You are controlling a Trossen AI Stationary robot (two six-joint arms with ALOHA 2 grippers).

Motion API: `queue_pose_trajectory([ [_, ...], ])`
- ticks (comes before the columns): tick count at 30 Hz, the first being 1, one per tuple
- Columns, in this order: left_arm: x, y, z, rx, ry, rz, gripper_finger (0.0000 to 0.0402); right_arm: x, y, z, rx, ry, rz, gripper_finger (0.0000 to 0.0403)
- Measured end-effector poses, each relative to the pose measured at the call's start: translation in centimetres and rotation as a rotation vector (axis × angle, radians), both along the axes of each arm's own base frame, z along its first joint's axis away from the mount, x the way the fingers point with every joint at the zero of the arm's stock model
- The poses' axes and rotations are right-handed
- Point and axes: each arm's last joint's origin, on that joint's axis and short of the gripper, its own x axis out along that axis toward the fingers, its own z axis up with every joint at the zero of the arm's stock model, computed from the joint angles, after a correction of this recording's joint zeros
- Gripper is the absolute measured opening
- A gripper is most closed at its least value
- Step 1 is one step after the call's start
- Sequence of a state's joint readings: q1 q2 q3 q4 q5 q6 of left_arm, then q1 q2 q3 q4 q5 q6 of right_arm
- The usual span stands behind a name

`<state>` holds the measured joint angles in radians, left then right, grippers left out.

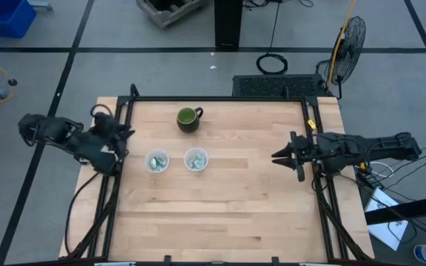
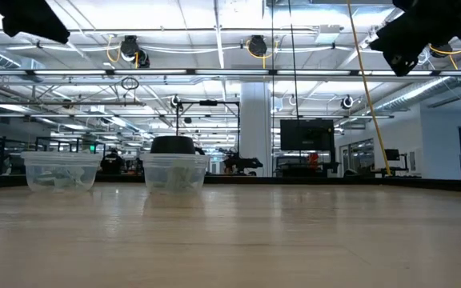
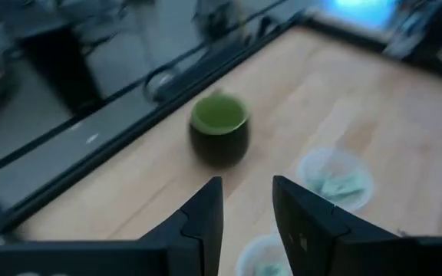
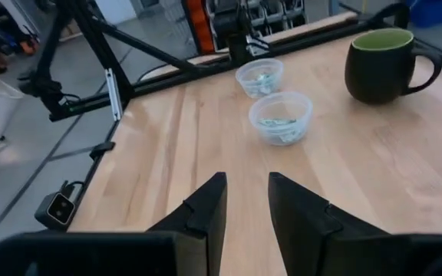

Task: Pick and place Stevia / Truvia into bins
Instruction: Return to Home Position

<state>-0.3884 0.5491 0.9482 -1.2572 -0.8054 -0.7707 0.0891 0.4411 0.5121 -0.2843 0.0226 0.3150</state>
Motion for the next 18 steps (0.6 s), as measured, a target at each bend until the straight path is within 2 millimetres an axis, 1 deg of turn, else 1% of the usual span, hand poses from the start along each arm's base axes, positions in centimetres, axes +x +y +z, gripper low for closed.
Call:
queue_pose_trajectory([
  [4,-0.3,0.0,-1.0,0.021,-0.139,-0.094,0.0118,-0.6,-0.1,-0.4,-0.045,-0.061,0.013,0.0091],
  [6,0.0,-0.3,-2.0,0.037,-0.197,-0.133,0.0118,-0.9,-0.1,-0.6,-0.053,-0.086,0.015,0.0091],
  [10,1.3,-1.1,-4.4,0.056,-0.29,-0.208,0.0118,-1.0,-0.1,-1.2,-0.059,-0.141,0.016,0.0091],
  [12,2.2,-1.6,-5.7,0.06,-0.331,-0.275,0.0118,-0.9,-0.1,-1.4,-0.057,-0.161,0.016,0.0091],
  [15,3.4,-2.5,-7.0,0.075,-0.431,-0.385,0.0118,-0.8,-0.1,-2.1,-0.057,-0.167,0.016,0.0091],
  [18,4.2,-3.2,-8.2,0.117,-0.519,-0.506,0.0118,-0.6,-0.1,-2.7,-0.055,-0.179,0.016,0.0091],
])
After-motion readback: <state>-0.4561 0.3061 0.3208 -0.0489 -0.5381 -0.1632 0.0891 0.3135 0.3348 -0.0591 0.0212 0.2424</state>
